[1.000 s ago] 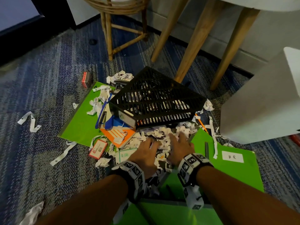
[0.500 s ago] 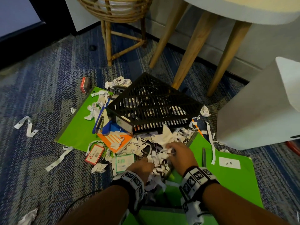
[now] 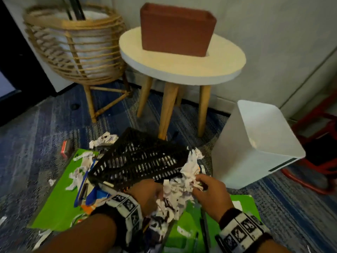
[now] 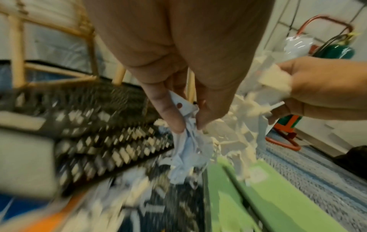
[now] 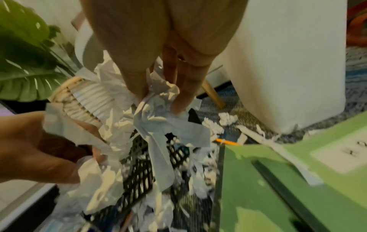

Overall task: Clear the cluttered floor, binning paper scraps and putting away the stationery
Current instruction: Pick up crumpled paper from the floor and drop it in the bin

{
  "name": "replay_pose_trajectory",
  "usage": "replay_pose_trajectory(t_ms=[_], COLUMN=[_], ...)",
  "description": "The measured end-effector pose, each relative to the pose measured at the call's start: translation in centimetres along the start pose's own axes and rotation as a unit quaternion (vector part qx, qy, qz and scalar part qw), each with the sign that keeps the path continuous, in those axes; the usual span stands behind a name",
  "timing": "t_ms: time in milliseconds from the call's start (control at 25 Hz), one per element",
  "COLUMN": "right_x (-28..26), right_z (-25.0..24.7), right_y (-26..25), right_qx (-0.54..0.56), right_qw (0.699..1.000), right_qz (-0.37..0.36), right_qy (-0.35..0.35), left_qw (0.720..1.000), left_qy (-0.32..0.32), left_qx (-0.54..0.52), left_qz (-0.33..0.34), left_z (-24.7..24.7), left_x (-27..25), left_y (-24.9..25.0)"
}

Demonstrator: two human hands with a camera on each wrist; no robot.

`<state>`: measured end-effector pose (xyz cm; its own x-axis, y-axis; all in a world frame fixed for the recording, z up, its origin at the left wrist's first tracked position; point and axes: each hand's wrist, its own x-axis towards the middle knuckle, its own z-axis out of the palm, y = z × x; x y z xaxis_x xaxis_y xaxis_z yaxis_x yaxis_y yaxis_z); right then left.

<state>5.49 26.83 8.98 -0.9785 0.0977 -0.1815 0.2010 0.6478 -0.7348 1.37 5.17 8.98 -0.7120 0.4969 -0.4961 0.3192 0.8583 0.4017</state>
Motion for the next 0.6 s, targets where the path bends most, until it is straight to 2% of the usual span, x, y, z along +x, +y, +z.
replay_pose_trajectory(t_ms=[120, 240, 440, 600], right_x=[-0.6, -0.9, 2.1, 5.7], right_z=[-5.5, -12.4, -22.9, -26.5], right_y=[-0.7, -1.4, -2.5, -2.0], right_qx=[0.038, 0.068, 0.129, 0.05], right_qw=[0.998, 0.99, 0.947, 0.928], right_qz=[0.0, -0.025, -0.08, -0.06], right_qy=[0.051, 0.118, 0.285, 0.365], left_qw=[0.997, 0.984, 0.933, 0.896], left_qy=[0.073, 0.15, 0.276, 0.305], left_qx=[-0.012, -0.078, -0.226, -0.319], left_qz=[0.039, 0.058, 0.051, 0.053], left_z=[-4.8, -8.6, -12.5, -13.0], left_x=[0.5, 1.4, 3.2, 4.1], left_y=[3.5, 7.7, 13.0, 16.8])
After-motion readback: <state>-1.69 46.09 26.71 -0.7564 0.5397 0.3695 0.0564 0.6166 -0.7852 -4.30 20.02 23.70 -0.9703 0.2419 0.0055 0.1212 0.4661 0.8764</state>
